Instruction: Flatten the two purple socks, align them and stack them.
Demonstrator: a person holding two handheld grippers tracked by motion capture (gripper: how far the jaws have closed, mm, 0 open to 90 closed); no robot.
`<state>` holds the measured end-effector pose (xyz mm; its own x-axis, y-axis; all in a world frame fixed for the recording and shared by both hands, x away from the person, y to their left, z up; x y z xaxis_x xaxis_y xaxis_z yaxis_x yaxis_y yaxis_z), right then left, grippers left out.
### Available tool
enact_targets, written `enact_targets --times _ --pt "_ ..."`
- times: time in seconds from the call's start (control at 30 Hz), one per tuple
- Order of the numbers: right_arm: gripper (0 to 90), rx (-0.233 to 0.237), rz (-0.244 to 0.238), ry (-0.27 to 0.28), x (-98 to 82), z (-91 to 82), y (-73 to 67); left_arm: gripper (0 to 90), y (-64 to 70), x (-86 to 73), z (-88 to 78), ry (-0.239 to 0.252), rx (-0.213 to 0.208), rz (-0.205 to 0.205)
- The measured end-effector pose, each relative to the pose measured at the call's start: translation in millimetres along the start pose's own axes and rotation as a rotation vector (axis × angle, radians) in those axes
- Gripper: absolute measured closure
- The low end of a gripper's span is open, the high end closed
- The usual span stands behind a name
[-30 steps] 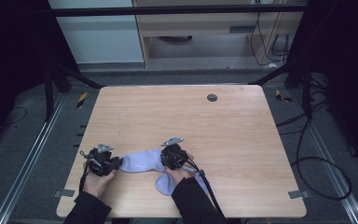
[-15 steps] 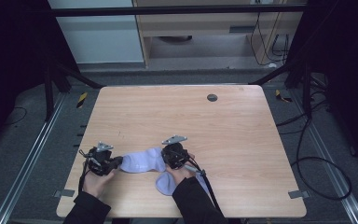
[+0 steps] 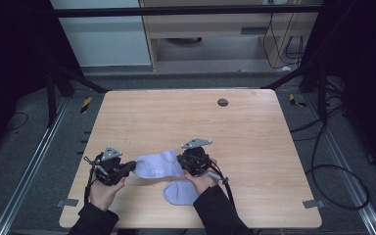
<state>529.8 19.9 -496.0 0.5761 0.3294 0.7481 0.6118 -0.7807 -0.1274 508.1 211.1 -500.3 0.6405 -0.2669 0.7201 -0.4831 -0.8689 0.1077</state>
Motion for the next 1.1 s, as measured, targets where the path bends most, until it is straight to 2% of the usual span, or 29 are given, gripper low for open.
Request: enact_targets --times 0.27,0.33,0.5,0.87,1.1 --pt "86.6 -0.001 -0.006 0.004 -12.7 -31.1 15.2 86.8 26.1 4.9 0.9 0.002 -0.054 0.007" --pt "86.7 0.005 0.007 0.008 -17.1 -40.7 19.6 86.8 34.7 6.1 2.5 0.000 -0.066 0.018" --pt "86.6 0.005 -0.001 0.019 -25.2 -54.7 27.3 86.8 50.4 9.6 5.8 -0.002 -0.084 0.042" --pt "86.6 -0.001 -0.006 0.004 -45.5 -71.7 37.0 86.8 82.5 7.1 11.5 -0.027 -0.124 0.093" --pt "86.6 -0.003 -0.010 -0.015 -59.9 -80.0 40.5 86.8 93.5 1.6 15.3 -0.047 -0.139 0.116"
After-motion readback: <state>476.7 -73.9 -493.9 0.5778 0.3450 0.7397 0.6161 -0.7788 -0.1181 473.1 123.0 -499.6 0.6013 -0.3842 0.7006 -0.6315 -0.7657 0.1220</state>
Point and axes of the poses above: each handheld gripper's, and its own axes: z roughly forward along the jaws, x roughly out of its top, y roughly to its right, the point moved 9 cm from there along z, roughly forward along the jaws, and after that the axes turned 2 degrees about -y, right-handed, at the moved point
